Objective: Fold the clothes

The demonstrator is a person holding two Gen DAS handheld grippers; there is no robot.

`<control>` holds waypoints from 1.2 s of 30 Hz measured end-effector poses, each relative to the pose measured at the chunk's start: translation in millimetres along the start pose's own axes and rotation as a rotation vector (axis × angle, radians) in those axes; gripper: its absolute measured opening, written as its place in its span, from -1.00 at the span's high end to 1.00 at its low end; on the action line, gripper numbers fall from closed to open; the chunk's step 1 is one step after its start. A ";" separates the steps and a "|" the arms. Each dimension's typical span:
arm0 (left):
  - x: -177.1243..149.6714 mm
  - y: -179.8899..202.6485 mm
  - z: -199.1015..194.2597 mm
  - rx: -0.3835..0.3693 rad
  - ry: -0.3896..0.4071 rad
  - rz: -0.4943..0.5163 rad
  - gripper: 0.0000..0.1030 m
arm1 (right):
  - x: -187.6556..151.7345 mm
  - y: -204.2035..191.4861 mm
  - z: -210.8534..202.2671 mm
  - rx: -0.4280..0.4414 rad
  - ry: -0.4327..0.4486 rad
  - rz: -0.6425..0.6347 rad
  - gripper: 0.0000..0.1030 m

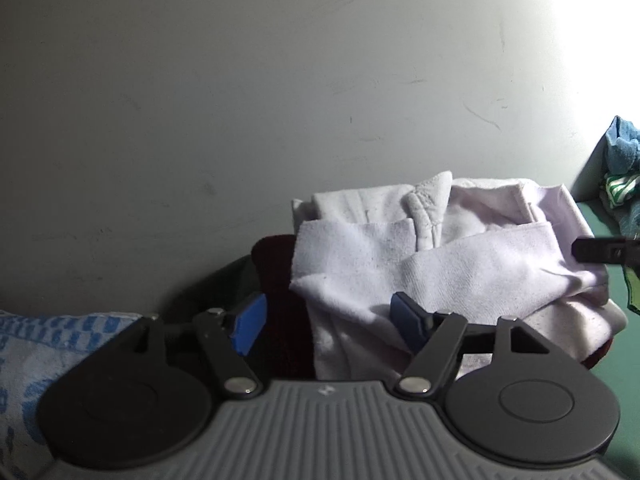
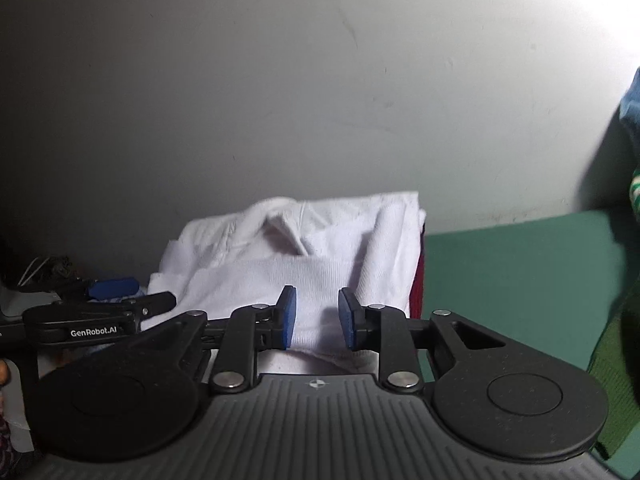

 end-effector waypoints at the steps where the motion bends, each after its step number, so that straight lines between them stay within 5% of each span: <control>1: 0.7 -0.6 -2.3 0.012 -0.007 0.014 -0.43 | 1.1 0.0 -1.0 -0.013 0.011 -0.008 0.23; 4: -1.1 7.0 -19.5 0.044 -0.024 0.032 -0.40 | -10.5 10.2 13.1 -0.059 -0.091 0.003 0.28; 10: -16.8 25.5 -81.6 0.079 -0.029 -0.026 -0.47 | -17.4 9.0 -52.2 -0.040 0.083 0.157 0.16; 15: -67.2 60.6 -153.4 0.100 -0.055 -0.105 -0.49 | -88.2 21.2 -128.1 -0.076 0.030 0.257 0.15; 20: -130.0 104.0 -208.8 0.088 -0.193 -0.180 -0.55 | -164.2 10.1 -182.5 -0.175 -0.084 0.115 0.15; 23: -155.9 134.0 -236.3 0.132 -0.260 -0.118 -0.55 | -193.5 0.5 -197.1 -0.204 -0.143 0.040 0.14; 26: -170.5 164.2 -259.0 0.181 -0.306 -0.066 -0.75 | -213.8 -8.5 -210.1 -0.224 -0.166 -0.004 -0.11; 27: -173.5 173.2 -266.4 0.185 -0.316 -0.067 -0.76 | -219.1 -10.8 -214.2 -0.227 -0.173 -0.015 -0.28; 30: -173.4 193.5 -285.5 0.195 -0.304 -0.086 -0.94 | -231.4 -15.6 -231.8 -0.215 -0.175 -0.057 -0.35; 36: -168.1 219.9 -311.2 0.266 -0.283 -0.106 -0.97 | -239.2 -11.8 -263.7 -0.206 -0.129 -0.168 -0.55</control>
Point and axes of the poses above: each gripper's, at about its wrist camera, not at the fingertips, and z roughly the way its jaws point, y to its right, x to its top, the point moved 5 cm from there along z, roughly the way its jaws point, and after that the axes turned 12 degrees about z, right-handed, at the moved point
